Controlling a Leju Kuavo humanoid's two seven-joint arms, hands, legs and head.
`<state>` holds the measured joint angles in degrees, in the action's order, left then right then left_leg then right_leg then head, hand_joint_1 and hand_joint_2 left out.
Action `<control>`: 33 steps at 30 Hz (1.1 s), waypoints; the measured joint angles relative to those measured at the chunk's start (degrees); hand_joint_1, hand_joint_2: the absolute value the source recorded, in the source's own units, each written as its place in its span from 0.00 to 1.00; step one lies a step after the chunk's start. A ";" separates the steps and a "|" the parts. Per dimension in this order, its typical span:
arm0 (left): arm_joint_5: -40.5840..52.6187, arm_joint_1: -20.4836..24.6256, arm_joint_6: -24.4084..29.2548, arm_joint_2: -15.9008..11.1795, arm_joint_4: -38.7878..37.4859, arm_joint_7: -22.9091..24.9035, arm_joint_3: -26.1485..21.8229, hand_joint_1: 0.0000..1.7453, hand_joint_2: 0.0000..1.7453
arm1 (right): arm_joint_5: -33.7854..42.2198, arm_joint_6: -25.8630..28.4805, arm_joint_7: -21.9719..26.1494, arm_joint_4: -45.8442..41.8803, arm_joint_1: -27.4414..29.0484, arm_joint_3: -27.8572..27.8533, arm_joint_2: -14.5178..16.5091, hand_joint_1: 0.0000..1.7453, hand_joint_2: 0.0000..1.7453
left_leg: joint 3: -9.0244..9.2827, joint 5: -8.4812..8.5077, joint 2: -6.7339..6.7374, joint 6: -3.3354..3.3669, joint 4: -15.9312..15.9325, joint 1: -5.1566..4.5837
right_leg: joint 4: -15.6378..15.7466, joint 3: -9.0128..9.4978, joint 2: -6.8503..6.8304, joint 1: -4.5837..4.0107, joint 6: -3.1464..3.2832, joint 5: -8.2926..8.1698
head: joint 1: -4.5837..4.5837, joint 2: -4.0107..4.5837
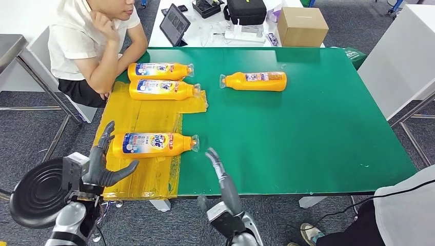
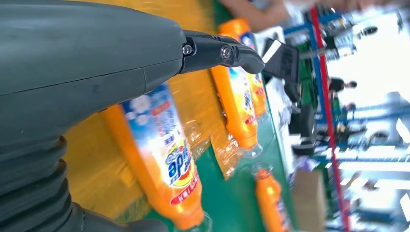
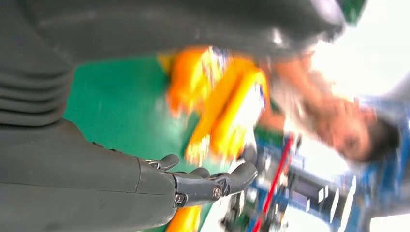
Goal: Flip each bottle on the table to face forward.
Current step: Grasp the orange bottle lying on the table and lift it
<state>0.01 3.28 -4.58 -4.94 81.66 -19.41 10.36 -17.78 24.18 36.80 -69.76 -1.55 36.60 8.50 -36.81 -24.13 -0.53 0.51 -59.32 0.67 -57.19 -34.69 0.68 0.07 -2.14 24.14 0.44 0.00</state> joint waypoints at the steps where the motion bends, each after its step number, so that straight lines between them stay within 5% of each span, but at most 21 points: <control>1: -1.76 -1.53 0.09 0.44 1.48 0.33 -0.55 0.00 1.00 | 1.07 -0.38 0.39 -1.54 0.73 -1.72 -0.20 0.00 1.00 | -0.03 0.00 0.00 0.00 0.00 -0.01 | 0.01 -0.03 0.00 0.00 0.00 0.00 | -0.01 0.00; 8: -3.46 -8.05 0.34 2.20 8.08 0.95 -1.44 0.00 1.00 | 6.40 -1.58 2.37 -8.27 4.23 -9.91 -0.32 0.00 1.00 | -0.05 -0.01 -0.01 0.00 0.00 0.02 | 0.01 -0.05 -0.01 -0.02 0.00 -0.01 | -0.01 0.00; 12: -3.43 -9.42 0.37 2.69 9.86 1.00 -1.44 0.00 1.00 | 7.04 -1.50 2.59 -10.01 5.08 -11.78 -0.22 0.00 0.00 | -0.05 0.00 0.00 -0.01 0.00 0.04 | 0.00 -0.05 -0.01 -0.03 0.00 -0.01 | -0.02 0.00; 16: -2.89 -11.58 -0.48 3.06 12.11 -0.07 -0.59 0.00 1.00 | 8.84 1.70 3.08 -12.25 6.02 -14.08 0.53 0.00 1.00 | -0.05 0.00 0.01 -0.01 0.00 0.05 | 0.00 -0.06 0.00 -0.04 0.00 -0.01 | -0.02 0.00; 23: 0.18 -14.58 1.67 3.13 15.81 -0.40 4.01 0.00 1.00 | 5.26 8.82 2.89 -15.05 6.50 -18.36 1.62 0.00 1.00 | -0.09 -0.02 -0.02 0.00 0.00 0.02 | 0.01 -0.13 -0.01 -0.02 0.00 0.00 | -0.01 0.00; 25: 1.18 -14.56 5.26 3.44 15.83 1.41 4.76 0.00 0.50 | 4.95 8.21 2.12 -15.19 6.64 -19.43 1.57 0.00 1.00 | -0.09 -0.02 -0.02 0.00 0.00 0.02 | 0.02 -0.13 -0.01 -0.02 -0.01 -0.01 | -0.02 0.00; 27: 1.91 -14.51 9.23 4.02 15.75 2.71 5.40 0.00 0.00 | 5.25 6.45 0.81 -15.25 6.96 -20.57 1.51 0.00 0.50 | -0.09 -0.01 -0.02 0.00 0.00 0.02 | 0.02 -0.13 -0.01 -0.02 -0.02 -0.02 | -0.02 0.00; 29: 1.54 -14.50 12.41 4.68 15.53 4.01 6.24 0.00 0.00 | 7.42 2.95 -2.24 -15.28 7.33 -21.55 1.55 0.00 0.00 | -0.09 -0.01 -0.01 0.00 0.00 0.02 | 0.02 -0.12 -0.01 -0.02 -0.03 -0.03 | -0.02 0.00; 30: 1.37 -14.50 13.69 4.98 15.38 4.60 6.72 0.00 0.00 | 9.25 0.73 -4.38 -15.24 7.53 -21.96 1.63 0.00 0.25 | -0.09 -0.01 -0.01 0.00 0.00 0.02 | 0.02 -0.12 -0.01 -0.02 -0.03 -0.03 | -0.02 0.00; 33: 1.50 -14.56 16.12 5.71 14.82 5.53 8.14 0.00 0.75 | 12.78 -3.26 -8.42 -15.05 8.28 -22.85 2.04 0.00 1.00 | -0.10 -0.01 -0.01 0.00 0.00 0.02 | 0.01 -0.13 -0.01 -0.02 -0.03 -0.03 | -0.02 0.00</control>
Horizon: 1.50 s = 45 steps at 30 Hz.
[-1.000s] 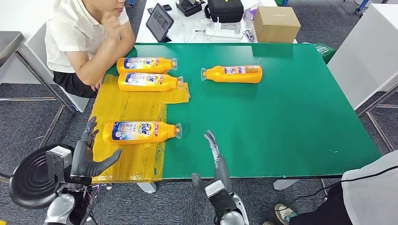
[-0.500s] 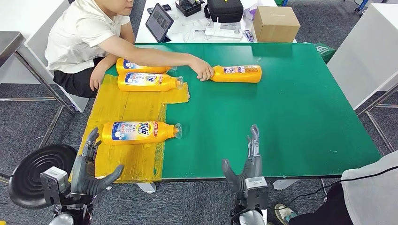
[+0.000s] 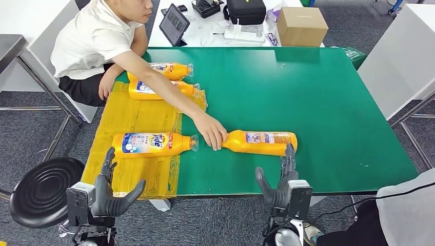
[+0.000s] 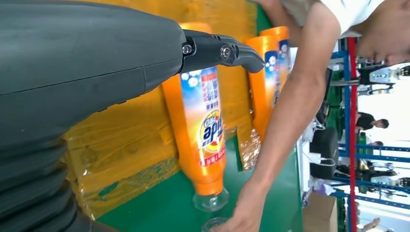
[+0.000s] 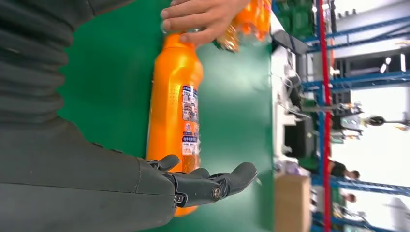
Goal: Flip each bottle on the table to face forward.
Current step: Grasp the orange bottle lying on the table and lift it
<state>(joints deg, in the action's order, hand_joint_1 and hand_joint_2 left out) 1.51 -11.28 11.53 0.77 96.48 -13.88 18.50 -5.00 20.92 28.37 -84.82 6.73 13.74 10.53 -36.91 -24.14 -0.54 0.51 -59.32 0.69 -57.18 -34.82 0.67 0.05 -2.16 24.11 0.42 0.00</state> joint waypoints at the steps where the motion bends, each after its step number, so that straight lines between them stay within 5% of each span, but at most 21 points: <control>1: 0.10 -0.01 0.37 0.14 -0.16 0.08 0.42 0.00 1.00 | -0.53 0.53 0.17 0.03 0.18 -0.16 0.14 0.00 1.00 | 0.00 0.00 0.01 0.00 0.00 0.00 | 0.00 -0.01 0.00 0.00 0.00 0.00 | -0.01 0.00; 8: -6.56 0.84 -4.95 0.34 -1.66 0.20 4.59 0.00 1.00 | -22.05 17.28 4.97 0.36 -0.51 -0.59 0.24 0.00 1.00 | -0.02 -0.02 0.01 -0.01 0.00 0.00 | 0.00 -0.02 0.02 0.00 0.01 0.01 | -0.01 0.00; 12: -10.26 1.38 -7.40 0.30 -3.32 -0.57 6.15 0.00 1.00 | -27.43 16.34 2.72 2.46 -2.56 -0.57 -1.08 0.00 1.00 | -0.02 0.01 0.03 0.00 0.00 0.00 | 0.00 -0.02 0.04 0.00 0.00 -0.01 | -0.01 0.00; 24: 3.75 7.02 -4.79 1.97 -7.79 -2.51 8.39 0.00 1.00 | -45.63 18.56 -4.54 14.52 -12.59 1.27 -5.58 0.00 1.00 | -0.02 0.08 0.01 0.05 -0.01 -0.01 | 0.00 0.02 0.03 0.00 -0.04 -0.08 | -0.01 0.00; 45: 5.17 9.20 -6.63 3.92 -10.13 0.11 8.17 0.00 1.00 | -59.19 11.14 -22.94 37.21 -26.84 0.92 -12.89 0.00 1.00 | -0.06 0.11 -0.02 0.10 -0.03 -0.02 | -0.01 0.03 0.02 0.01 -0.11 -0.12 | -0.03 0.00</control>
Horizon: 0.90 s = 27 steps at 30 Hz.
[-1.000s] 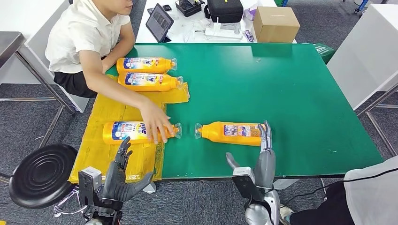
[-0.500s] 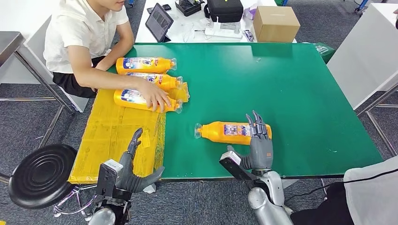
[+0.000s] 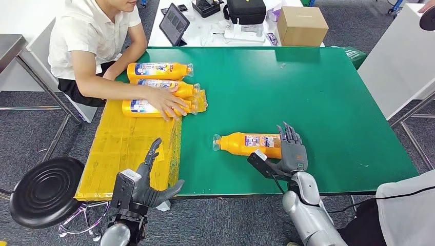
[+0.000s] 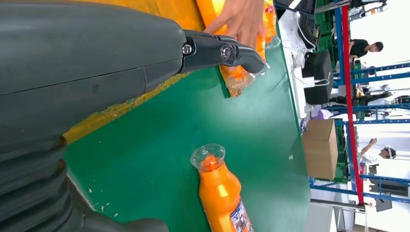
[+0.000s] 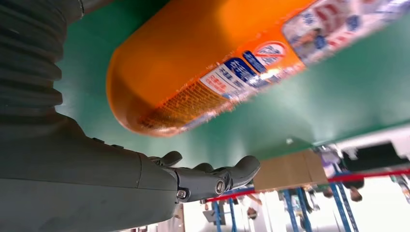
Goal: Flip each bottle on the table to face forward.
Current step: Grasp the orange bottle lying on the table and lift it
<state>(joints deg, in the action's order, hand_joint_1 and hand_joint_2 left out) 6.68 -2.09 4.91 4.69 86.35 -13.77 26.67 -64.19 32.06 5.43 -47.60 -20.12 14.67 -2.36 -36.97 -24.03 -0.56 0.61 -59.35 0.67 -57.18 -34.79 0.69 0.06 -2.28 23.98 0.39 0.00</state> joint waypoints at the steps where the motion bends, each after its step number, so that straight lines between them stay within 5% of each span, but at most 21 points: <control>1: 0.04 0.01 -0.03 0.05 -0.01 0.00 0.00 0.00 1.00 | -0.43 -0.52 -0.61 0.58 -0.33 0.00 -0.21 0.00 1.00 | -0.01 0.00 0.00 0.00 0.00 0.00 | 0.00 -0.01 0.00 0.00 0.00 0.00 | 0.00 0.00; 17: -1.03 2.97 -2.02 0.43 -1.54 0.38 0.45 0.00 1.00 | -3.96 -5.40 -1.12 13.51 -9.73 0.45 -2.29 0.01 1.00 | -0.03 0.04 0.01 0.03 -0.01 0.00 | 0.00 -0.02 0.00 0.00 -0.05 -0.04 | 0.01 0.00; 21: -1.85 3.57 -2.43 0.58 -2.18 0.41 0.71 0.00 1.00 | -4.10 -7.36 0.87 15.73 -11.37 1.16 -2.36 0.62 1.00 | -0.01 0.04 0.03 0.03 -0.01 0.00 | 0.00 -0.03 0.00 0.00 -0.04 -0.04 | 0.00 0.00; 23: -2.46 3.80 -2.56 0.72 -2.43 0.37 0.77 0.00 1.00 | -3.74 -8.75 2.22 16.62 -11.86 1.39 -2.47 0.69 1.00 | -0.01 0.04 0.03 0.03 -0.01 0.00 | 0.00 -0.02 0.00 0.00 -0.04 -0.04 | 0.00 0.00; 27: -3.13 4.20 -2.63 0.93 -2.85 0.23 0.87 0.00 1.00 | -3.34 -10.51 3.36 17.88 -12.67 1.72 -2.68 1.00 1.00 | 0.00 0.04 0.03 0.03 -0.01 0.00 | 0.00 -0.01 0.00 0.00 -0.05 -0.04 | 0.01 0.00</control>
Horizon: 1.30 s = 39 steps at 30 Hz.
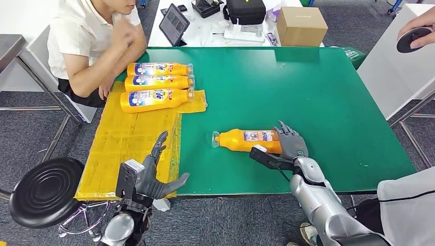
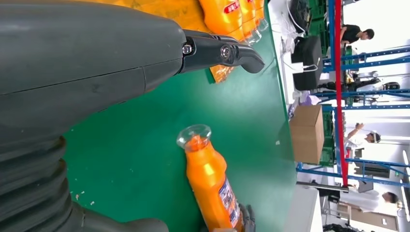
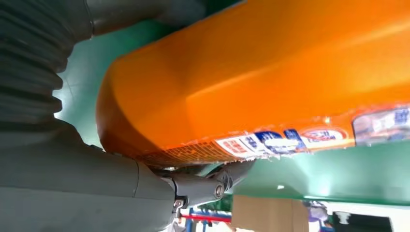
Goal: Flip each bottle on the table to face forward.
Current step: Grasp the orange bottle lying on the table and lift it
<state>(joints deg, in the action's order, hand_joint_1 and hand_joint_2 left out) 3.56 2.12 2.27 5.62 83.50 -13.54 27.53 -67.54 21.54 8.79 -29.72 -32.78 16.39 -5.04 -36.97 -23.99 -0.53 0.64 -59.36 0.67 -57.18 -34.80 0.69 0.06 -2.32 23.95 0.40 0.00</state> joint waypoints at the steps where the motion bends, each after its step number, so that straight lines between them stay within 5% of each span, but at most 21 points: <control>1: -0.18 0.08 -0.03 0.01 -0.10 -0.03 0.05 0.00 1.00 | 0.09 -0.44 0.09 0.25 -0.25 0.10 -0.06 1.00 1.00 | 0.01 0.00 0.00 0.00 0.00 0.00 | 0.00 0.01 0.00 0.00 0.00 0.00 | 0.00 0.00; 27: -1.67 0.91 -0.36 0.02 -1.10 -0.89 1.10 0.00 1.00 | 4.68 -3.41 4.29 3.82 -2.30 1.09 -1.25 1.00 1.00 | 0.34 -0.01 -0.01 0.02 -0.01 0.00 | 0.01 0.33 0.00 0.00 0.00 0.00 | 0.00 0.00; 39: -22.68 -0.39 -3.76 0.05 -2.27 1.08 -1.24 0.00 1.00 | 32.62 -15.10 20.72 -0.21 2.48 -6.39 2.47 1.00 1.00 | 0.52 -0.07 0.05 -0.06 0.01 0.02 | 0.00 0.49 0.09 -0.04 0.01 0.01 | -0.01 0.00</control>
<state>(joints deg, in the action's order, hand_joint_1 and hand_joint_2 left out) -19.13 1.72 -1.49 5.67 81.23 -12.46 26.29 -34.92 6.45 29.51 -29.93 -30.30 9.99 -2.57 -36.46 -24.06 -0.48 0.58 -59.36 0.68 -57.18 -34.30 0.78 0.02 -2.32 23.95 0.39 0.00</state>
